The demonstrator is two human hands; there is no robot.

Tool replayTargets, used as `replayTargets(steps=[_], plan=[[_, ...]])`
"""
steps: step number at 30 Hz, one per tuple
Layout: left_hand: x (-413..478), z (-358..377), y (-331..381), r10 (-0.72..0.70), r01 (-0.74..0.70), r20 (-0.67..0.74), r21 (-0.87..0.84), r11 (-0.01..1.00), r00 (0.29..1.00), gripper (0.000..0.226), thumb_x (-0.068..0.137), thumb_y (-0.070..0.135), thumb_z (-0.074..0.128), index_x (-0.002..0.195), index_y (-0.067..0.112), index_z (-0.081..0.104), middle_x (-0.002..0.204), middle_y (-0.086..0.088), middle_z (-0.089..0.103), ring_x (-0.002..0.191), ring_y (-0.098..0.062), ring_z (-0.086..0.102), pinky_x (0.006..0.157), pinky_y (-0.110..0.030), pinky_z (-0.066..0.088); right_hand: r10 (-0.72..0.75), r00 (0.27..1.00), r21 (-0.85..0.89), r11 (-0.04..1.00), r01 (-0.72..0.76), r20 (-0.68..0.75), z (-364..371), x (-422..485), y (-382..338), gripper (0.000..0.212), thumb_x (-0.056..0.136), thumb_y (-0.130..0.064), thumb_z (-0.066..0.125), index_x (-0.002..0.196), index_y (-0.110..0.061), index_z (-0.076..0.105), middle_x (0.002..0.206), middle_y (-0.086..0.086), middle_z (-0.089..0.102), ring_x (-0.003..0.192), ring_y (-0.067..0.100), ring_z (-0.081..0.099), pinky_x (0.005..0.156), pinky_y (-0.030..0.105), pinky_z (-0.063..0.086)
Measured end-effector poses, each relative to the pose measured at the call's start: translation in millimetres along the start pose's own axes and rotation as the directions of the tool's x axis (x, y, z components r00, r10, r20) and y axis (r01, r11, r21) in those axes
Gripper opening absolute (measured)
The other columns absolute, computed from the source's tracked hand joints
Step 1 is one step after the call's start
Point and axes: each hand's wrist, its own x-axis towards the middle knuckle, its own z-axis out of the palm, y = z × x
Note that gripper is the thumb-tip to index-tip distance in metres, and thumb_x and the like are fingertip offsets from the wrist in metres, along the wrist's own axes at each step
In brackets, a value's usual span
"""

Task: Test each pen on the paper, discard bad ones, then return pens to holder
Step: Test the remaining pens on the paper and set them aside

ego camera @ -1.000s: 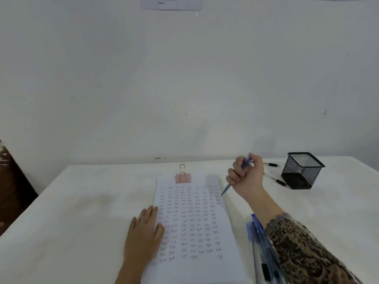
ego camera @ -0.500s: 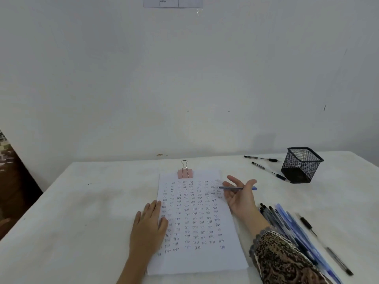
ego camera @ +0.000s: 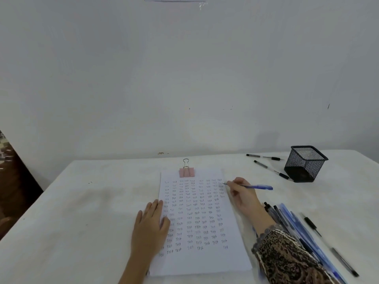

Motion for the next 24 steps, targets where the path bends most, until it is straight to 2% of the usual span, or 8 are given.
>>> replayTargets(steps=[4,7,9,11,13,19,24], plan=[[-0.1,0.5,0.1,0.007,-0.007,-0.006,-0.004,1.0,1.0,0.095,0.061,0.055,-0.008,0.146,0.023,0.016,0.154,0.008,0.014,0.142,-0.007,0.007,0.115,-0.027,-0.001,-0.034,0.996,-0.07,0.997,0.039,0.079,-0.7,-2.0,2.2,0.033,0.086,0.019,0.045,0.069,-0.009,0.042,0.052,0.006,0.059,0.045,0.013,0.06,0.046,0.017,0.05],[0.5,0.9,-0.2,0.006,-0.006,-0.002,0.011,1.0,1.0,0.095,0.06,0.055,-0.009,0.147,0.023,0.015,0.154,0.008,0.014,0.142,-0.007,0.006,0.115,-0.028,0.0,-0.127,0.989,-0.254,0.957,0.142,0.073,0.6,-1.5,6.0,0.038,0.084,0.02,0.049,0.065,-0.011,0.037,0.042,0.0,0.045,0.036,0.01,0.044,0.036,0.017,0.035],[0.9,1.1,-0.1,0.004,-0.004,0.006,0.024,1.0,1.0,0.095,0.06,0.054,-0.01,0.147,0.023,0.014,0.154,0.008,0.013,0.142,-0.008,0.006,0.115,-0.029,0.0,-0.185,0.98,-0.361,0.911,0.197,0.069,-0.8,0.9,12.1,0.05,0.079,0.025,0.046,0.058,-0.016,0.027,0.042,-0.008,0.029,0.036,0.007,0.028,0.037,0.016,0.024],[1.1,1.5,-0.2,0.004,-0.004,-0.002,0.021,1.0,1.0,0.095,0.06,0.054,-0.009,0.146,0.022,0.015,0.154,0.007,0.014,0.142,-0.008,0.007,0.115,-0.029,0.001,-0.22,0.972,-0.453,0.86,0.233,0.082,-1.1,1.7,17.3,0.057,0.074,0.028,0.044,0.058,-0.021,0.02,0.044,-0.012,0.022,0.039,0.003,0.019,0.039,0.014,0.023],[1.5,2.0,-0.9,0.003,-0.003,0.0,0.013,1.0,1.0,0.095,0.06,0.054,-0.008,0.146,0.022,0.015,0.154,0.007,0.015,0.142,-0.009,0.008,0.115,-0.029,0.001,-0.253,0.962,-0.546,0.795,0.265,0.098,0.8,-1.6,19.4,0.057,0.071,0.028,0.045,0.058,-0.021,0.019,0.045,-0.015,0.022,0.041,0.002,0.018,0.041,0.012,0.025],[0.2,1.6,0.2,0.007,-0.007,0.001,0.03,1.0,1.0,0.096,0.06,0.054,-0.01,0.147,0.022,0.014,0.154,0.007,0.013,0.143,-0.009,0.007,0.116,-0.029,0.001,-0.295,0.946,-0.637,0.706,0.309,0.131,4.7,-7.2,21.7,0.053,0.07,0.024,0.049,0.054,-0.019,0.022,0.056,-0.002,0.022,0.043,0.003,0.021,0.046,0.012,0.027],[0.0,1.2,-0.4,0.011,-0.011,-0.001,0.027,1.0,1.0,0.096,0.06,0.054,-0.01,0.147,0.022,0.014,0.154,0.007,0.013,0.143,-0.009,0.007,0.116,-0.029,0.001,-0.301,0.932,-0.663,0.659,0.355,0.2,7.8,-11.2,20.1,0.053,0.07,0.023,0.05,0.053,-0.019,0.022,0.06,-0.001,0.022,0.044,0.003,0.024,0.049,0.009,0.026]])
